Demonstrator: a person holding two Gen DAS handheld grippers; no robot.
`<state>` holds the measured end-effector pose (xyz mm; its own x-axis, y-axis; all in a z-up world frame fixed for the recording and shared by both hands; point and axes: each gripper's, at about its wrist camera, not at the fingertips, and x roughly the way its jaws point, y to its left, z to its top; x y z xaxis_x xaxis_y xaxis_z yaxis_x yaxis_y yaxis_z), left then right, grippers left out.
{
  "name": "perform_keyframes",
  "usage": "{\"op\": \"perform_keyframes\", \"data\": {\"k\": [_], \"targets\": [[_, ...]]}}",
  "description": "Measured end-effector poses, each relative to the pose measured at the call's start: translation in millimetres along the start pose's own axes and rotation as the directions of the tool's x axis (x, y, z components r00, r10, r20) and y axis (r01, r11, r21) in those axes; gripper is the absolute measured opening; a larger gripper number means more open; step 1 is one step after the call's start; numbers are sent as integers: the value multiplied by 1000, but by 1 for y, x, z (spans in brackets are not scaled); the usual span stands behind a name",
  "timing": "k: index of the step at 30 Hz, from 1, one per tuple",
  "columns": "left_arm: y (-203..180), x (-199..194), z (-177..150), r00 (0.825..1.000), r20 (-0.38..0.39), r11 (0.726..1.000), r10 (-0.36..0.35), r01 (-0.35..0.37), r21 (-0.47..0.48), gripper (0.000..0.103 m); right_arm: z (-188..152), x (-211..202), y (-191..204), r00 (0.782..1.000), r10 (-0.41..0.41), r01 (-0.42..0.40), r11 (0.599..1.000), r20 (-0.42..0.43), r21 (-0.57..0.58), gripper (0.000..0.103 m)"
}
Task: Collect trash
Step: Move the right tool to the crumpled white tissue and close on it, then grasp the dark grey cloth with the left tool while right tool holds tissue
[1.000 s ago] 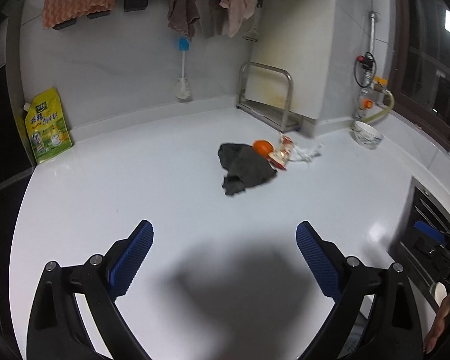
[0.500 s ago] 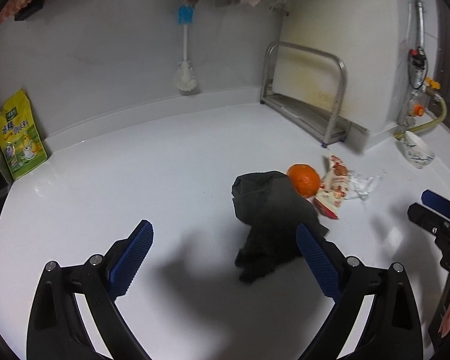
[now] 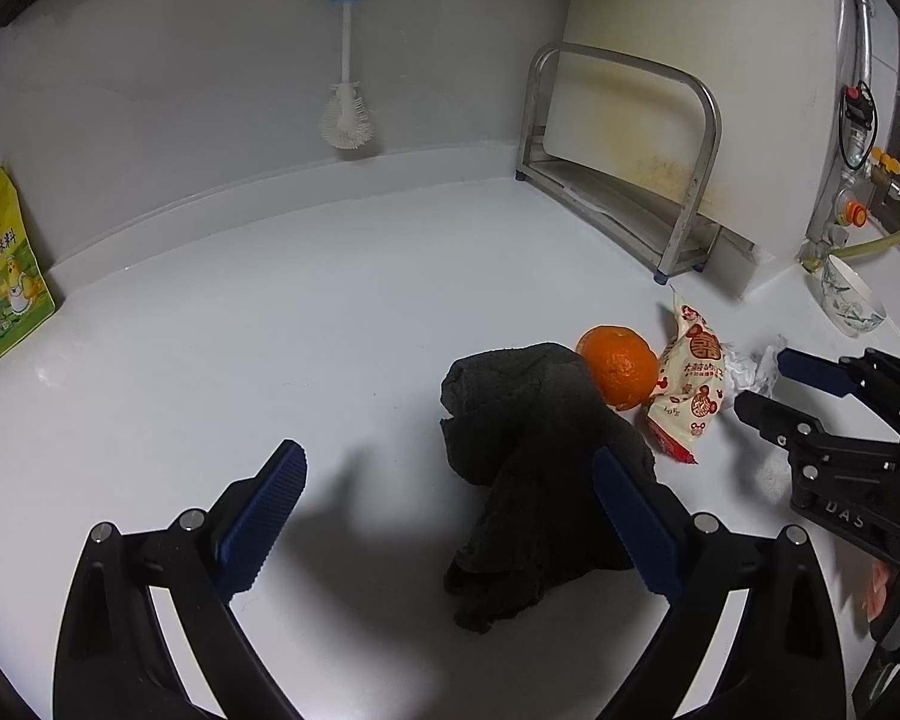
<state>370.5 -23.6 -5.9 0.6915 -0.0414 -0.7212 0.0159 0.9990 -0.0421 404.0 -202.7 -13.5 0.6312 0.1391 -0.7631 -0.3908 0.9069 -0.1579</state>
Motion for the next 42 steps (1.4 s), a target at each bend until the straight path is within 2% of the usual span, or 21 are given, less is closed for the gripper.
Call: {"op": "perform_keyframes", "data": {"k": [5, 6, 7, 9, 13, 16, 22, 25, 26, 27, 31, 33, 36, 42], "targets": [[-5, 5, 0, 1000, -14, 1000, -2, 2, 14, 95, 3, 10, 6, 1000, -15, 14, 999, -16, -35, 50], [-5, 6, 0, 1000, -19, 1000, -2, 2, 13, 95, 2, 12, 8, 1000, -18, 17, 999, -21, -48, 48], [-6, 7, 0, 1000, -22, 1000, -3, 3, 13, 95, 2, 14, 11, 999, -17, 15, 998, -29, -57, 39], [-6, 7, 0, 1000, -23, 1000, -2, 3, 11, 95, 0, 16, 13, 999, -6, 3, 998, -39, -64, 31], [-7, 9, 0, 999, -30, 1000, -11, 12, 6, 95, -3, 14, 12, 999, 4, -6, 998, -34, -61, 23], [-8, 10, 0, 999, -32, 1000, -4, 4, 14, 95, -8, 5, 3, 999, 15, -15, 1000, -35, -5, 19], [-12, 20, -2, 997, -70, 1000, 10, -9, 24, 95, -21, -21, -22, 1000, 22, -22, 989, -1, 147, 18], [-15, 27, -3, 995, -95, 999, 31, -27, 42, 94, -26, -31, -28, 1000, 26, -26, 982, 3, 186, 18], [-16, 28, -2, 994, -101, 998, 36, -31, 49, 89, -28, -33, -27, 1000, 25, -25, 982, 4, 188, 18], [-16, 30, -2, 994, -110, 999, 25, -20, 47, 81, -30, -36, -27, 1000, 23, -24, 981, 5, 192, 18], [-16, 30, -3, 993, -114, 999, -35, 39, 36, 61, -39, -49, -28, 999, 37, -39, 972, 15, 233, 18], [-21, 26, -5, 993, -105, 997, -58, 63, 48, 42, -45, -58, -26, 999, 46, -50, 966, 22, 254, 18], [-24, 20, -9, 993, -93, 995, -67, 73, 64, 24, -57, -70, -21, 998, 63, -68, 956, 26, 285, 18], [-11, 3, -22, 994, -65, 995, -89, 92, 43, 14, -93, -94, -5, 995, 94, -98, 928, 29, 358, 18]]}}
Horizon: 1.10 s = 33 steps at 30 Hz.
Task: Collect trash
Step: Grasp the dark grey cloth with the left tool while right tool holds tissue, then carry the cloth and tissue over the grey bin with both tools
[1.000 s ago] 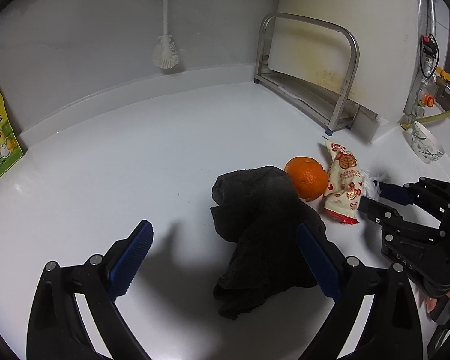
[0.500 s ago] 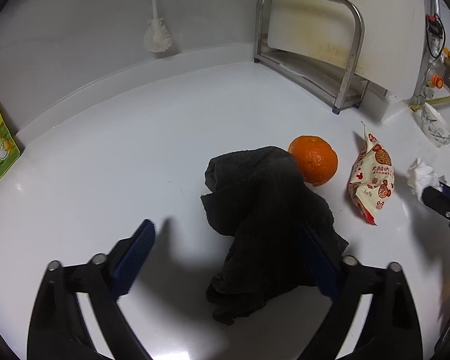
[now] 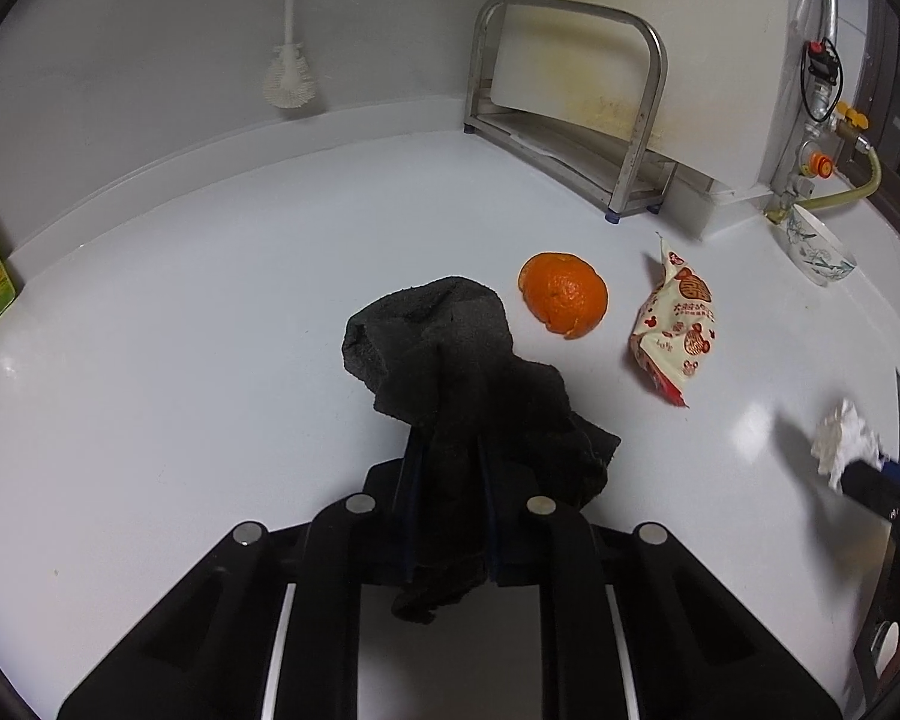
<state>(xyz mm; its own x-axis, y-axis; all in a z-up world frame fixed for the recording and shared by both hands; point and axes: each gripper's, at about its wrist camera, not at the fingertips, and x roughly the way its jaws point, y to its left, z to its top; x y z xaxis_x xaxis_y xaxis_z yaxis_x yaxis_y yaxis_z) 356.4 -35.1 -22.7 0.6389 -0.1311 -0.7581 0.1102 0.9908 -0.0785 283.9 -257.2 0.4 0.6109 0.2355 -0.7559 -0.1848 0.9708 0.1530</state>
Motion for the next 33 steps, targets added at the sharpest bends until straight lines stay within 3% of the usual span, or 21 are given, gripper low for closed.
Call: {"op": "perform_keyframes", "data": {"k": [7, 12, 19, 24, 33], "targets": [[2, -36, -20, 999, 47, 1000, 21, -21, 12, 12, -43, -52, 10, 998, 16, -23, 993, 63, 117, 18], [2, -93, -46, 994, 111, 997, 23, -30, 64, 12, -73, -95, 29, 991, -3, -15, 990, 130, 143, 18], [5, -182, -111, 984, 175, 995, -33, 15, 100, 12, -130, -145, 68, 980, -45, 14, 987, 194, 158, 18], [2, -229, -164, 980, 178, 991, -86, 65, 120, 12, -178, -169, 100, 979, -64, 39, 990, 192, 133, 18], [-20, -271, -243, 976, 161, 974, -146, 113, 196, 12, -255, -191, 115, 984, -43, 7, 979, 173, 204, 18]]}}
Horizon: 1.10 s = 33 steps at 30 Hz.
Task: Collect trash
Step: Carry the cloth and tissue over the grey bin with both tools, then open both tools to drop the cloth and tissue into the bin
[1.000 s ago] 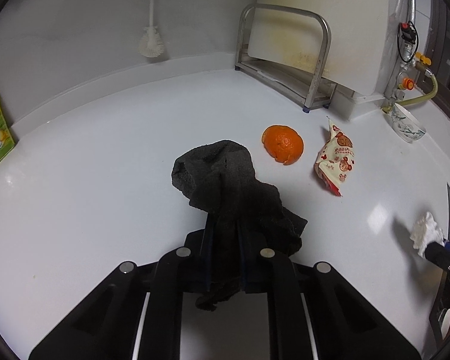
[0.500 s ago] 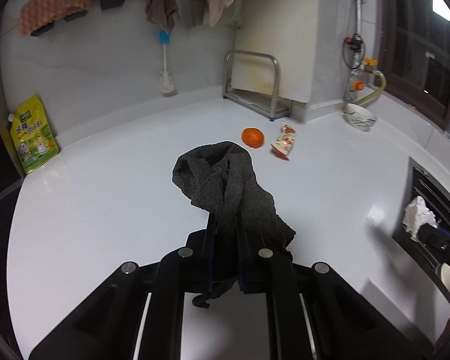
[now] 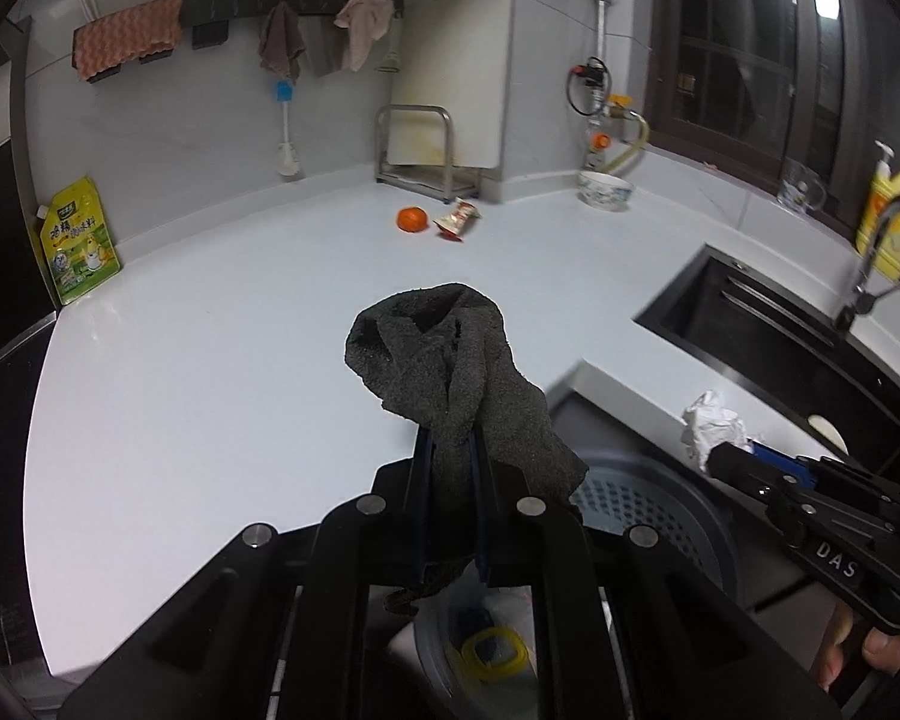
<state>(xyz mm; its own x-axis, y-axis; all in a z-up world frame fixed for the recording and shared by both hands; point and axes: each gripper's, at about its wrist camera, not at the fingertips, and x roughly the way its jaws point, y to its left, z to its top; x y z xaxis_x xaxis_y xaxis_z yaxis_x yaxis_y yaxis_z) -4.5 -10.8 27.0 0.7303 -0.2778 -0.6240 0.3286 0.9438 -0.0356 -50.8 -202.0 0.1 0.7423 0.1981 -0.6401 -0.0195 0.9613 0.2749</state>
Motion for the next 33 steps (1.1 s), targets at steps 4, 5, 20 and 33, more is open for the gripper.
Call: {"op": "perform_keyframes", "data": {"k": [4, 5, 20, 33], "targets": [[-13, -1, -23, 998, -42, 999, -38, 38, 8, 12, -27, -4, -5, 1000, -14, 14, 1000, -26, 17, 19], [-17, -1, -28, 998, -49, 999, -45, 46, 13, 12, -33, -4, -6, 999, -19, 19, 1000, -35, 18, 19], [-38, 22, -64, 983, -176, 998, -53, 57, 21, 17, -63, 9, -21, 995, -32, 38, 998, -95, 57, 41], [-29, 15, -60, 992, -125, 1000, 18, -16, 18, 67, -62, 7, -28, 996, -39, 45, 996, -84, 72, 42]]}}
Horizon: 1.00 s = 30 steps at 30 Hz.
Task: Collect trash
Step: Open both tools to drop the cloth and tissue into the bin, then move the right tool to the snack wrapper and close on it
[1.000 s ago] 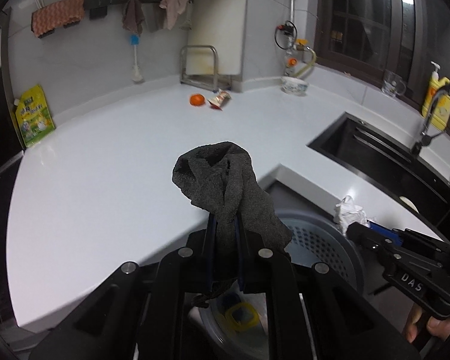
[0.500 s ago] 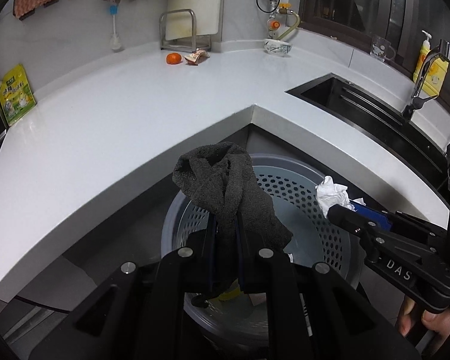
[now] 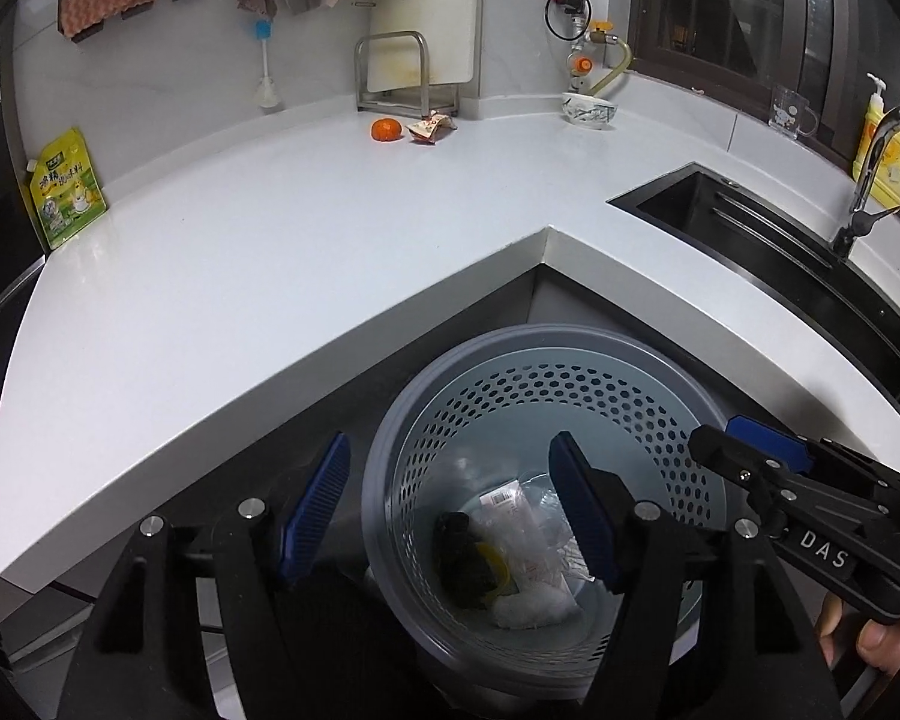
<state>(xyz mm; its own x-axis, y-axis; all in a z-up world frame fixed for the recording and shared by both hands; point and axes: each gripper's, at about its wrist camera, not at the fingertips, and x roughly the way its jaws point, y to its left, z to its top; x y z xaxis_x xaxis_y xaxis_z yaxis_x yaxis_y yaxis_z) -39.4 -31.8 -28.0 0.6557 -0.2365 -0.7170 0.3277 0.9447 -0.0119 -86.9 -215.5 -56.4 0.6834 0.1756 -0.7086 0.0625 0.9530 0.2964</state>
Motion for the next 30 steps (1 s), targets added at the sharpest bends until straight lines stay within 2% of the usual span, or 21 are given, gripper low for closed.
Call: {"op": "perform_keyframes", "data": {"k": [14, 18, 22, 30], "targets": [[4, 4, 1, 1000, -14, 1000, 5, -5, -8, 68, 1, 1, 2, 1000, -2, 2, 1000, -7, -13, 42], [7, 6, 2, 1000, -19, 1000, 1, -2, -21, 73, 2, 1, 3, 1000, 21, -21, 1000, 2, -15, 42], [11, 9, 5, 1000, -20, 1000, 4, -5, -29, 73, 4, 1, 7, 1000, 27, -27, 999, 16, -37, 44], [24, 10, 22, 1000, -8, 998, 2, -2, -66, 81, 22, 3, 12, 999, 45, -44, 999, 26, -31, 50]]}}
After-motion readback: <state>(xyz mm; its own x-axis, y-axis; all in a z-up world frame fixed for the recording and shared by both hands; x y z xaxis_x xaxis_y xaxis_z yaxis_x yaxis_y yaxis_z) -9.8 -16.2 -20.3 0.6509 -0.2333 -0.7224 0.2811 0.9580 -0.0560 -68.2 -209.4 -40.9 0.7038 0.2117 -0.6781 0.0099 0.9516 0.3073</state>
